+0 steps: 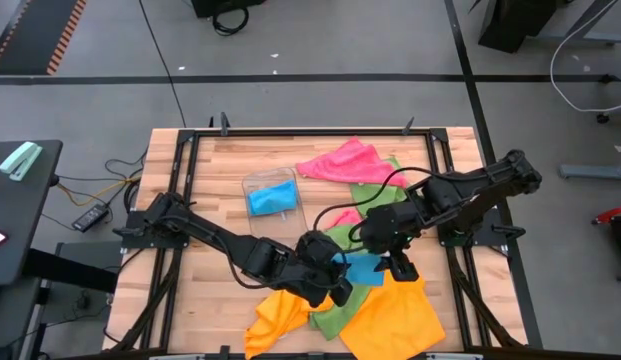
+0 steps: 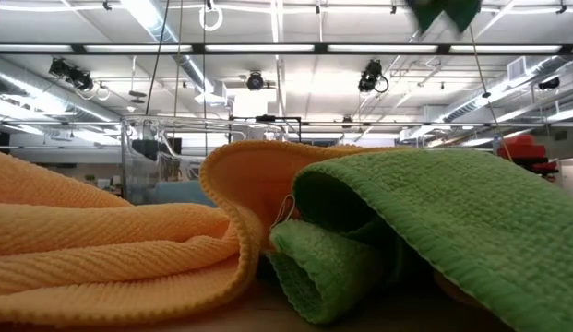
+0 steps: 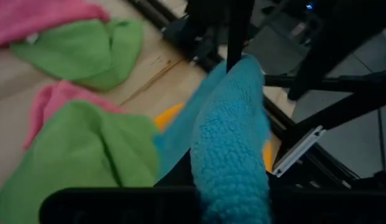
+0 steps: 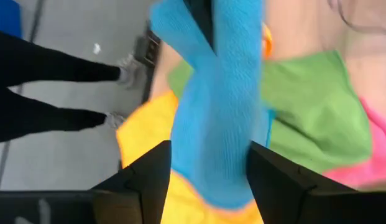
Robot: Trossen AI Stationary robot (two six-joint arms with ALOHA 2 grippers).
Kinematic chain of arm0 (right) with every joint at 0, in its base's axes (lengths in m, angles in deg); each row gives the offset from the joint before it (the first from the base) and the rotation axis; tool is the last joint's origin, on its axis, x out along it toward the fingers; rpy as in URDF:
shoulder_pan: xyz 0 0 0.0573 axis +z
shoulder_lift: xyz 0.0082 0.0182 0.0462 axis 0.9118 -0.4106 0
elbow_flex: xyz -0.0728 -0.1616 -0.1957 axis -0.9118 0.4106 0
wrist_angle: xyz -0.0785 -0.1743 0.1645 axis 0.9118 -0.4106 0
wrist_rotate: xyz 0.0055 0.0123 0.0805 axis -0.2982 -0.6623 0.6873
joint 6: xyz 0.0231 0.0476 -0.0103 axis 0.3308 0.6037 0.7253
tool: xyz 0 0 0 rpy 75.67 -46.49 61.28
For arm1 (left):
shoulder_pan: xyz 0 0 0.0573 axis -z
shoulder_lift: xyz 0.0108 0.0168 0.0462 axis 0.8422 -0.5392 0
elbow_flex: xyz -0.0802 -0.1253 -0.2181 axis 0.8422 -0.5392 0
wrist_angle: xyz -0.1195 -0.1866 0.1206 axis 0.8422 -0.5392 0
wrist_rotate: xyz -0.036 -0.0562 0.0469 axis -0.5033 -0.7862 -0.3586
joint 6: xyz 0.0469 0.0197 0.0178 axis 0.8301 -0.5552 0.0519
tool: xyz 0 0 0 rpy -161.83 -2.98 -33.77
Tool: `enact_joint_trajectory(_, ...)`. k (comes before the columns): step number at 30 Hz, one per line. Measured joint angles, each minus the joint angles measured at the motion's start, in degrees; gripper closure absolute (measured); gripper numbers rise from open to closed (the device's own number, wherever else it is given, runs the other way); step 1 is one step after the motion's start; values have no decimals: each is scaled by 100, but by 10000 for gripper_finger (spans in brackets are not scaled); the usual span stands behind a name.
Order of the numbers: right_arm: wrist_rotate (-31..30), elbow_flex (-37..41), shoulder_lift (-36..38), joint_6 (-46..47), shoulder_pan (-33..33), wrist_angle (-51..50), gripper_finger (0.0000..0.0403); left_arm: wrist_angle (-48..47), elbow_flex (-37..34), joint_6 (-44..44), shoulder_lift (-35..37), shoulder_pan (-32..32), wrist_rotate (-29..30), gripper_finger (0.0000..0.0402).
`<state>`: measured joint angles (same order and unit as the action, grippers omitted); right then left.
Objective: Fold microfiber towels
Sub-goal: Put the blue towel into the transparent bin
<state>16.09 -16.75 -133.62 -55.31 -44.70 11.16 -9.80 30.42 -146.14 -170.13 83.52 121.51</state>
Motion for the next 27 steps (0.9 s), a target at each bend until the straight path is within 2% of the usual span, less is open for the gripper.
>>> enact_joint_trajectory(6,-54,0,8,-70,-152,-664,190,-507,-165,-825,-2,-101,2,381)
enact_joint_trajectory(14,-396,0,362,31,-180,-1027,190,-2439,-164,-1508,279,-170,173,381)
enact_joint_trajectory(21,-710,0,654,261,-181,-961,190,-3228,-162,-1535,648,-368,199,380)
enact_joint_trajectory(27,-723,0,673,428,-125,-829,195,-3323,-162,-1258,783,-636,215,381)
